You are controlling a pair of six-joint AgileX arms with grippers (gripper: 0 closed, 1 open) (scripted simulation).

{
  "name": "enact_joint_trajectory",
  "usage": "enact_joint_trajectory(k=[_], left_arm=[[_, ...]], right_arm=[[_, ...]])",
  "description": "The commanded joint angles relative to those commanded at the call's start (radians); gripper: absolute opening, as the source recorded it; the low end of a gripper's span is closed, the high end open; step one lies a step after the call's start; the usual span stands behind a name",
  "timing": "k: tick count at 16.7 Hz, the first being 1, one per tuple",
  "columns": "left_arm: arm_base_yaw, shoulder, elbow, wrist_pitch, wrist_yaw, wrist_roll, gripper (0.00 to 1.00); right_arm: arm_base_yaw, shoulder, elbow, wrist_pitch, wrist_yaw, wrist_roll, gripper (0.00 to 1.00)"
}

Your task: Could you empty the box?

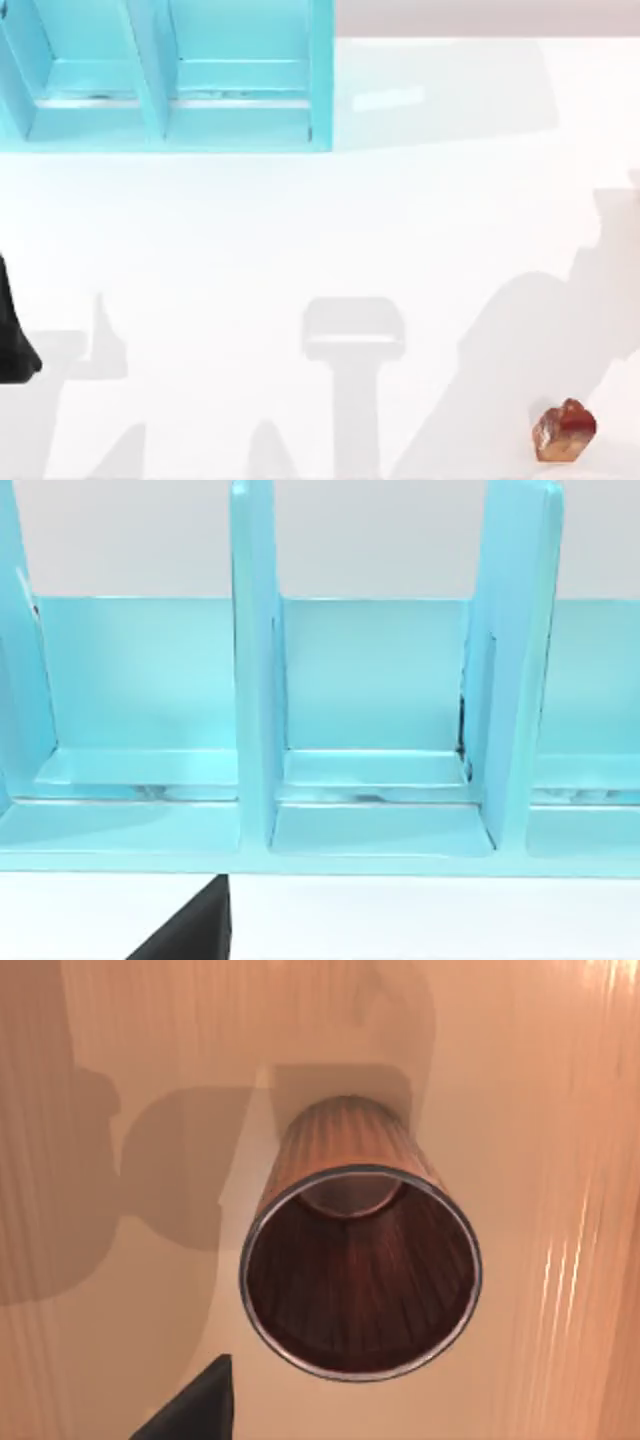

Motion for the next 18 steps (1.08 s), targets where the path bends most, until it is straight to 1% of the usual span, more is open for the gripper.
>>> enact_joint_trajectory(k=[7, 9, 13, 18], left_arm=[[0.000, 0.000, 0.000, 0.000, 0.000, 0.000, 1.00], [0.000, 0.000, 0.000, 0.000, 0.000, 0.000, 1.00], [0.000, 0.000, 0.000, 0.000, 0.000, 0.000, 1.00], [0.000, 0.000, 0.000, 0.000, 0.000, 0.000, 1.00]], right_arm=[[0.003, 0.025, -0.201, 0.227, 0.000, 0.003, 1.00], [0.001, 0.030, -0.227, 0.257, 0.000, 0.001, 1.00], [0.001, 0.030, -0.228, 0.259, 0.000, 0.001, 1.00], [0.001, 0.030, -0.228, 0.259, 0.000, 0.001, 0.62]])
